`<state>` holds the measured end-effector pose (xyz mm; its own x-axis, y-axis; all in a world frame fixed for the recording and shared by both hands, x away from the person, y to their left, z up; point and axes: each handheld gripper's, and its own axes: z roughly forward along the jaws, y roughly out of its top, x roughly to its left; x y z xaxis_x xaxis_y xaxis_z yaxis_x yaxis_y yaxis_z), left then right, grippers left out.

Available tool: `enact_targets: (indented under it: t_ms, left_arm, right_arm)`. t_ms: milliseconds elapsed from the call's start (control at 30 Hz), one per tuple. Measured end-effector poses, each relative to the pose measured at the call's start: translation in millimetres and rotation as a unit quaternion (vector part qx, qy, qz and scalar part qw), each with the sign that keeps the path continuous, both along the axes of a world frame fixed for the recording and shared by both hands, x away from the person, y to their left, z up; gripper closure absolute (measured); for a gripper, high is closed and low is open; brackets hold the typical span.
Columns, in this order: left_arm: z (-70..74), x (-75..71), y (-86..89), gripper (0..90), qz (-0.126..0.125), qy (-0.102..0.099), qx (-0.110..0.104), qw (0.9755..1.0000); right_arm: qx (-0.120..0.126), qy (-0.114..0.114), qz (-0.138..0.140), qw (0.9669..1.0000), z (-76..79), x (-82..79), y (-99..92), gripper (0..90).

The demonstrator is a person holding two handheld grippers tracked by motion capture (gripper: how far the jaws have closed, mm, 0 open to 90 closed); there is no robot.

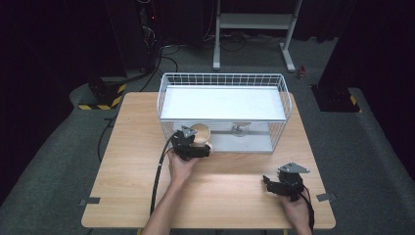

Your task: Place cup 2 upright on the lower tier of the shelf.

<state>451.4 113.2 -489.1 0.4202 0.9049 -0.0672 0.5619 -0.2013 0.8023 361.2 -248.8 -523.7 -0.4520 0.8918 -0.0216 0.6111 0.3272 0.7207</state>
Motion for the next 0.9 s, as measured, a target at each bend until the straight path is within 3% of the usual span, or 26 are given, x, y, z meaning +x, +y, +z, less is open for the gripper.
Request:
enact_targets:
  t_ms: [567, 900]
  left_arm:
    - [-3.3, -15.5, 6.2, 6.3, -0.001, -0.005, 0.002, 1.0]
    - [-3.5, -24.2, 6.0, 14.8, 0.001, -0.007, 0.005, 1.0]
  right_arm:
    - [0.0, 0.0, -0.001, 1.0, 0.0, -0.1, 0.1, 24.6]
    - [0.0, 0.0, 0.0, 1.0, 0.0, 0.0, 0.0, 24.6]
